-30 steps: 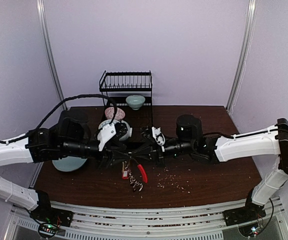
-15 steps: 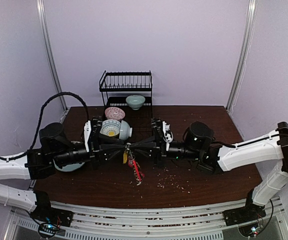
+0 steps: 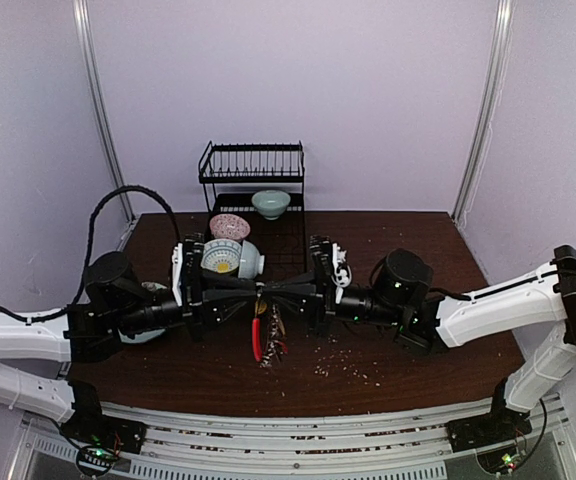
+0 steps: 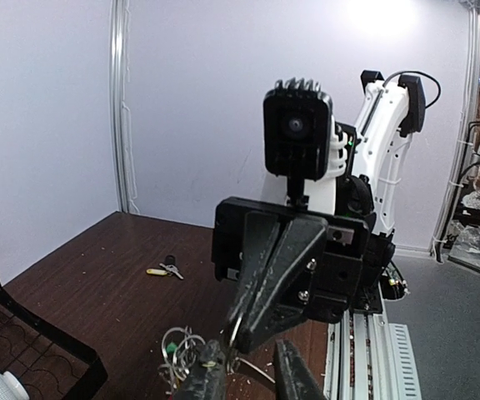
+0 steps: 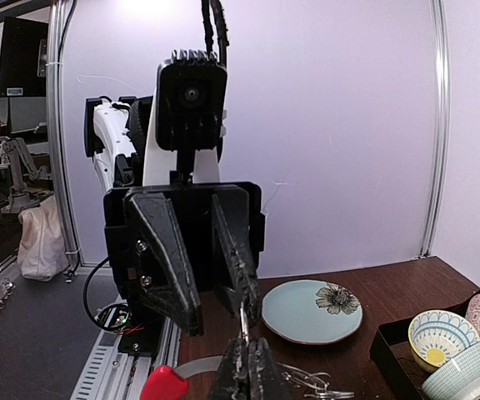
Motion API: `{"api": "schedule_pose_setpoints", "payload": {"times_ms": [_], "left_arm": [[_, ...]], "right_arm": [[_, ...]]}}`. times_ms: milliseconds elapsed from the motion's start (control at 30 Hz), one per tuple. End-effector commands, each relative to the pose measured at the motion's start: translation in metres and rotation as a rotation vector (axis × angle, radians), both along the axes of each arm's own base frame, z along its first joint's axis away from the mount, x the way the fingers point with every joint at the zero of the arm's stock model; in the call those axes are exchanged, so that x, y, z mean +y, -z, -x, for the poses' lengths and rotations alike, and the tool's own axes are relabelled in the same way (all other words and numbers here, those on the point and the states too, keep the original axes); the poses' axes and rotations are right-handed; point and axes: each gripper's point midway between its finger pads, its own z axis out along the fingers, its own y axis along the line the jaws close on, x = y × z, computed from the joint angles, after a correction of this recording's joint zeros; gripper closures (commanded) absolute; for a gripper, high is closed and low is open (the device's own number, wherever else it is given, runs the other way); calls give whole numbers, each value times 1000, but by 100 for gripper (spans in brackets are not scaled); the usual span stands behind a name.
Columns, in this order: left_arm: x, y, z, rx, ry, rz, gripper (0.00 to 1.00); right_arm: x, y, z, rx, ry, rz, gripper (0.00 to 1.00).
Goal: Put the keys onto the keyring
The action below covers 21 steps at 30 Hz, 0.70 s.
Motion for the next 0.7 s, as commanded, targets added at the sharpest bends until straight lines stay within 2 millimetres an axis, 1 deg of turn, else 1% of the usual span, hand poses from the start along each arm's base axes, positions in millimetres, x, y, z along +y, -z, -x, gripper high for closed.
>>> {"api": "schedule_pose_setpoints", "payload": {"times_ms": [0, 67, 133, 233, 333, 467, 600, 667], "left_arm": [[-2, 0, 13, -14, 79, 36, 80], [-4, 2, 12, -10, 78, 30, 83], [-5, -1, 11, -16, 77, 34, 88], [-5, -4, 11, -25, 77, 41, 92], [-5, 0, 9, -19, 68, 35, 92], [-6, 3, 6, -10, 52, 22, 100], [-6, 3, 0, -14, 23, 8, 100], [-2, 7, -10, -10, -45, -11, 100]], "right_arm": [[-10, -34, 3, -64, 21, -97, 100], [-9, -34, 4, -65, 15, -96, 100], [-9, -34, 6, -67, 6, -95, 100], [-9, -33, 7, -69, 3, -91, 100], [-9, -34, 7, -75, 3, -88, 100], [-9, -33, 9, -81, -10, -81, 100], [-8, -33, 11, -86, -21, -73, 100], [-9, -31, 9, -82, -11, -60, 100]]}}
